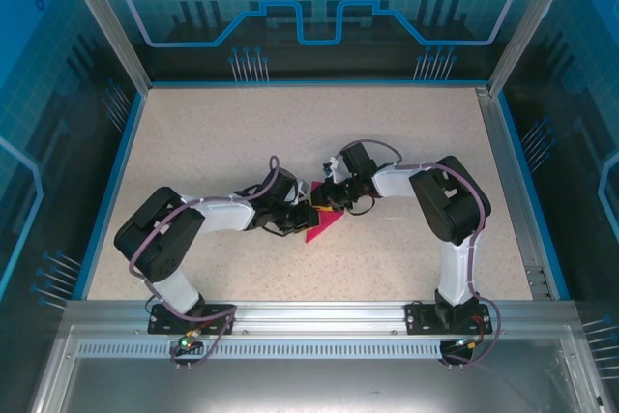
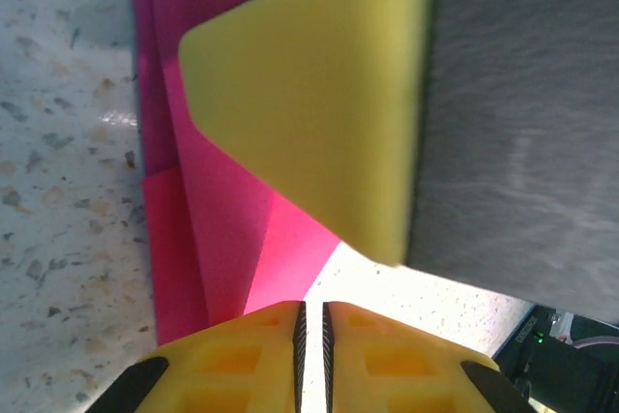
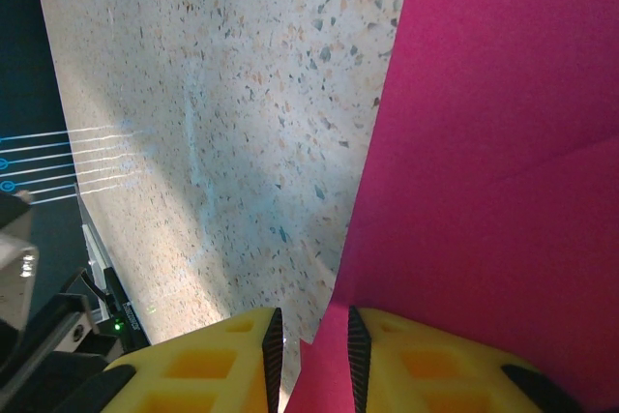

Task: Fold a paper plane with a square sheet of paper (pick it up from the middle)
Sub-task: Fourth fold the wing at the center of the table.

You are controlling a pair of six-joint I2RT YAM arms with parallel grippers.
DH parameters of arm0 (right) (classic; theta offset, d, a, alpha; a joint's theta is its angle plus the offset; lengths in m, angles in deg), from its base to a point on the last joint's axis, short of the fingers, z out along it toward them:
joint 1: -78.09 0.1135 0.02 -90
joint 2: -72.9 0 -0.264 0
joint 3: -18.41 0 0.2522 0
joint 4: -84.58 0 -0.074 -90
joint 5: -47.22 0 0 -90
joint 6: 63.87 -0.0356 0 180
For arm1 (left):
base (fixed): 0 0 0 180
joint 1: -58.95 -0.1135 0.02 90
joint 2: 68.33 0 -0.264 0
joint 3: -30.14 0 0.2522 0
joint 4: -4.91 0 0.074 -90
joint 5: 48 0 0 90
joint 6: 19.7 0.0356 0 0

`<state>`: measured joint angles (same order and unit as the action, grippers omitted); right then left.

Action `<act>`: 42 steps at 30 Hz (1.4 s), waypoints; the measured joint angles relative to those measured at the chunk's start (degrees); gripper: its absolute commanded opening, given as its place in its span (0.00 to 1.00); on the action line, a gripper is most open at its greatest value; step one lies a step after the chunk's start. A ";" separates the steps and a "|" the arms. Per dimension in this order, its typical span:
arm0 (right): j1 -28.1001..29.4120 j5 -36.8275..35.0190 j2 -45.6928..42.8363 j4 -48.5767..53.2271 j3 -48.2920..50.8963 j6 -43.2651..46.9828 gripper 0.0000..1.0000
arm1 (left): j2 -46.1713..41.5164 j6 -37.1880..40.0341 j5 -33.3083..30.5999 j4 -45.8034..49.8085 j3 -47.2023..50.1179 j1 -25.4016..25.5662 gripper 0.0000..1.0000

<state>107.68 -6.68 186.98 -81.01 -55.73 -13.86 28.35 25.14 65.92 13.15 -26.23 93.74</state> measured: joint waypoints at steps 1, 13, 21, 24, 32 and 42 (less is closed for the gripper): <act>0.00 0.00 0.00 0.02 0.00 0.00 0.28 | 0.37 0.00 0.04 -0.02 0.02 0.00 0.17; 0.00 0.11 0.11 0.26 -0.17 0.02 0.28 | 0.87 -1.68 1.51 -8.35 6.19 -0.24 0.16; 0.00 0.17 0.26 0.76 -0.48 0.02 0.29 | -3.61 -1.29 1.38 -3.63 9.22 -0.22 0.17; 0.00 0.20 0.26 0.76 -0.48 0.02 0.29 | -4.98 -1.22 1.36 -1.57 9.84 -0.22 0.17; 0.00 0.22 0.28 1.03 -0.72 0.02 0.29 | -11.10 -1.29 -0.13 5.27 10.14 0.00 0.17; 0.00 0.28 0.33 1.09 -0.76 0.00 0.30 | -6.58 -1.27 -0.70 2.29 0.09 0.00 0.18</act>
<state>107.68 -6.40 187.31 -79.92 -56.49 -13.86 21.78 23.87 65.22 15.45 -26.14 93.74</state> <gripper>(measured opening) 0.295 0.179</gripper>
